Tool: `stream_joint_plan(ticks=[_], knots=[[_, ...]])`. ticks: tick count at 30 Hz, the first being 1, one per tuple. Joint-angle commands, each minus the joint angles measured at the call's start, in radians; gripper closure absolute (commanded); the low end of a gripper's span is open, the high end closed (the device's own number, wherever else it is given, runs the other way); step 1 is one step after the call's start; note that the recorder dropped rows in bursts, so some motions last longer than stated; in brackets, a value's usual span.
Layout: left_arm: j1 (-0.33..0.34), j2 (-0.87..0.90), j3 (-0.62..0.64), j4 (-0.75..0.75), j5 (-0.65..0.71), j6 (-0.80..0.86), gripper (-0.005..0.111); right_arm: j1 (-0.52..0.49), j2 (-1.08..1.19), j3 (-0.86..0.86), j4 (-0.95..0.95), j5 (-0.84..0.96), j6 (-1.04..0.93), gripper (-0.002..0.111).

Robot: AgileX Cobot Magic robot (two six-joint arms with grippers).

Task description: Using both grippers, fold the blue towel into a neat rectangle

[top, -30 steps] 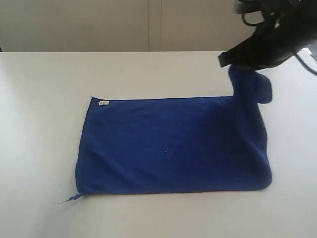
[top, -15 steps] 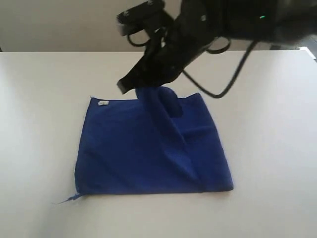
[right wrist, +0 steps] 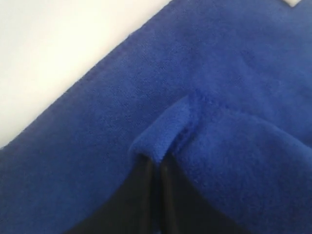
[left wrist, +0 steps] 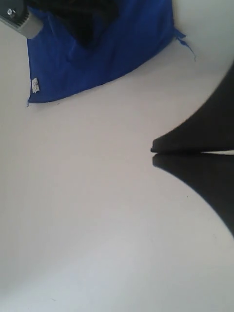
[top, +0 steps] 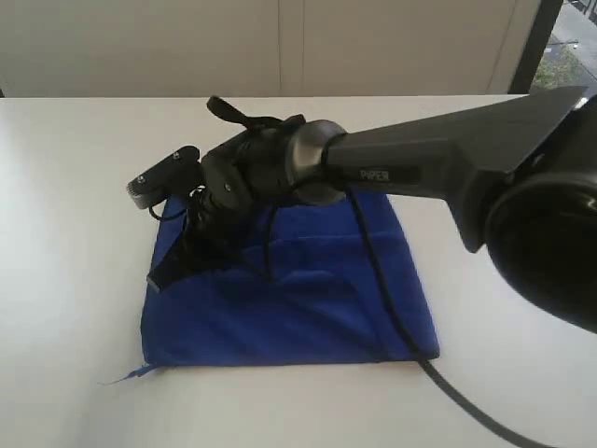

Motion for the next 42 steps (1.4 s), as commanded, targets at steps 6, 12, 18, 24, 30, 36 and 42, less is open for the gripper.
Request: stream_joint_plan(ticks=[6, 12, 18, 24, 30, 36, 42], knots=[[0.001, -0.004, 0.007, 0.005, 0.008, 0.0, 0.107, -0.014, -0.075, -0.082, -0.074, 0.152, 0.076, 0.108], [0.001, -0.004, 0.007, 0.005, 0.008, 0.0, 0.107, -0.017, -0.197, -0.114, -0.231, 0.283, 0.134, 0.108], [0.001, -0.004, 0.007, 0.005, 0.008, 0.0, 0.107, -0.003, -0.226, -0.112, -0.222, 0.245, 0.134, 0.108], [0.001, -0.004, 0.007, 0.005, 0.008, 0.0, 0.107, 0.013, -0.127, -0.11, -0.202, 0.113, 0.164, 0.108], [0.001, -0.004, 0.007, 0.005, 0.008, 0.0, 0.107, 0.03, -0.009, -0.11, -0.195, 0.043, 0.182, 0.108], [0.001, -0.004, 0.007, 0.005, 0.008, 0.0, 0.107, 0.047, 0.061, -0.11, -0.181, -0.007, 0.182, 0.108], [0.001, -0.004, 0.007, 0.005, 0.008, 0.0, 0.107, 0.05, 0.07, -0.11, -0.098, -0.106, 0.182, 0.108]])
